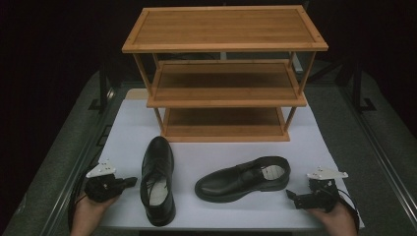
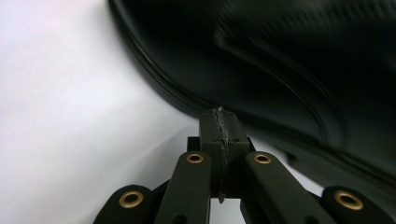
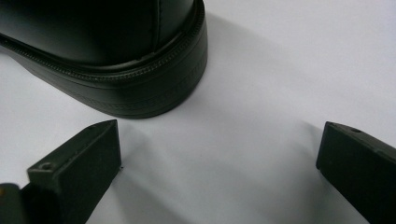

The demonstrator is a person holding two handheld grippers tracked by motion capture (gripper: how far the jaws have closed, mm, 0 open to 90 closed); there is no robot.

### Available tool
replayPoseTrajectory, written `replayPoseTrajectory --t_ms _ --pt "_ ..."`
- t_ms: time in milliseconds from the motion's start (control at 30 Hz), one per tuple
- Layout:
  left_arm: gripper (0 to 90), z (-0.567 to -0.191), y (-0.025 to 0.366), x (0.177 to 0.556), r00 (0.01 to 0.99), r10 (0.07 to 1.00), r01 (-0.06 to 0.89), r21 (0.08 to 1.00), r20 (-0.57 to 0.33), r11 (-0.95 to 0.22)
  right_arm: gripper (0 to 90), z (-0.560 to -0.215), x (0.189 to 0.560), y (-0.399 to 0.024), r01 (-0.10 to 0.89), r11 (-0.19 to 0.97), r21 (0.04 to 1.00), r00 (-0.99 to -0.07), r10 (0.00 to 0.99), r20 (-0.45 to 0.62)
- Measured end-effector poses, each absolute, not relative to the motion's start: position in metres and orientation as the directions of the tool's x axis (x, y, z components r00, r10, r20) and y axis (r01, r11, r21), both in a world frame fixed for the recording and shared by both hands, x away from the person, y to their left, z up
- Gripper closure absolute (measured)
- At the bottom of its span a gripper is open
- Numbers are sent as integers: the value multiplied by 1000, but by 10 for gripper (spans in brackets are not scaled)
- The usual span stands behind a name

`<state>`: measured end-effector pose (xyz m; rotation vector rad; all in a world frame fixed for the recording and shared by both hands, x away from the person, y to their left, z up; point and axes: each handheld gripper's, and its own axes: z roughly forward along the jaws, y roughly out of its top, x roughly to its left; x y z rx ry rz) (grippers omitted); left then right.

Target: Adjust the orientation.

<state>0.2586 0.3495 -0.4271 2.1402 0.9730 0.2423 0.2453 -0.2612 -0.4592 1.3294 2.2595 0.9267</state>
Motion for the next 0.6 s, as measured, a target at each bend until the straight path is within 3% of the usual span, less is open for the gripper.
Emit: replayPoseTrajectory --t_ms 600 --pt "900 -437 323 267 751 650 535 682 -115 -498 0 -459 245 -261 635 343 692 -494 869 22"
